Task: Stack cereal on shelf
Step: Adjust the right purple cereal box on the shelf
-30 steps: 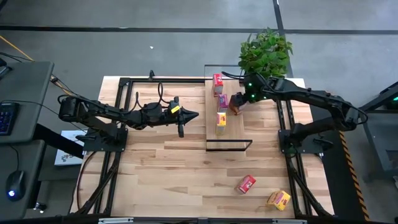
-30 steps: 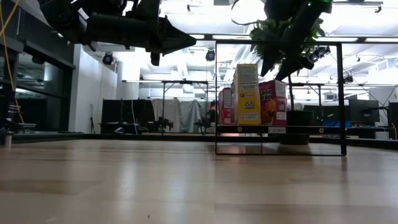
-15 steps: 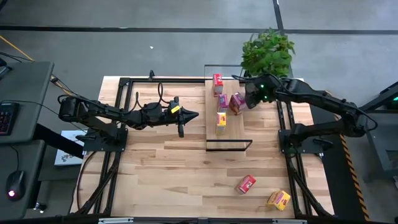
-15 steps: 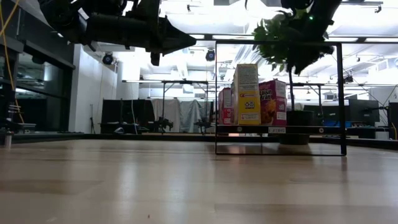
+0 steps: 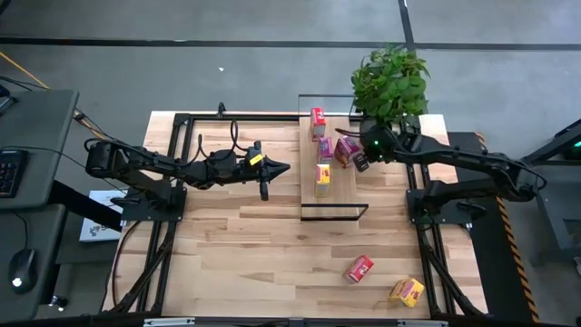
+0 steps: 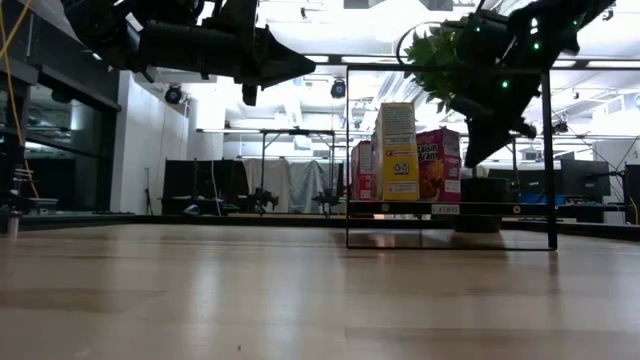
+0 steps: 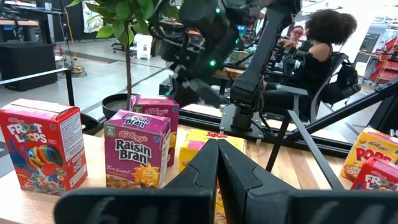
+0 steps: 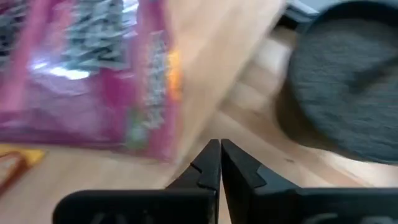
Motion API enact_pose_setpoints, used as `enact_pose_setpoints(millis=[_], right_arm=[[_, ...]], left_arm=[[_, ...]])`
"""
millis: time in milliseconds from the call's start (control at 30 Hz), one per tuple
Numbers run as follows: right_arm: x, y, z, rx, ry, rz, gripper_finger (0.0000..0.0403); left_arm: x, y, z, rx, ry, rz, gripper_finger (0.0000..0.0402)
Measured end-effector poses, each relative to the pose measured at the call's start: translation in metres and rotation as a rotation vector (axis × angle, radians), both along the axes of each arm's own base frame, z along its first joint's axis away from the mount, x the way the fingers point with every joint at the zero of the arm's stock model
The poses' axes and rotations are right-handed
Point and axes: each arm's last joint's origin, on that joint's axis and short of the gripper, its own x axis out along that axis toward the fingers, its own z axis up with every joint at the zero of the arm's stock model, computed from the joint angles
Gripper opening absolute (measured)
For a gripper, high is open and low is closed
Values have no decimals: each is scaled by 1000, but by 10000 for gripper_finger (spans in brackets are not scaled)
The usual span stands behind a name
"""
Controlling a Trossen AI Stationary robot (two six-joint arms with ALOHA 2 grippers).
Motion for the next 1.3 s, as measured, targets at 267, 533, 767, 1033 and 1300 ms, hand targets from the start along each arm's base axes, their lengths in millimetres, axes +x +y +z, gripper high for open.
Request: enact_pose_setpoints(millis=[267, 533, 767, 1033, 1300], right_arm=[[5, 0, -4, 1, -77, 54, 1], [7, 2, -4, 92, -146, 82, 0], [9, 3, -3, 146, -197, 88, 0], [13, 6, -2, 196, -246, 99, 0], [13, 6, -2, 201, -255, 92, 0]], left_arm=[[0, 0, 0, 0, 0, 9, 0], [0, 0, 0, 1, 0, 10, 0], [0, 0, 0, 1, 0, 10, 0], [0, 0, 0, 1, 0, 12, 0], [0, 0, 0, 1, 0, 12, 0]])
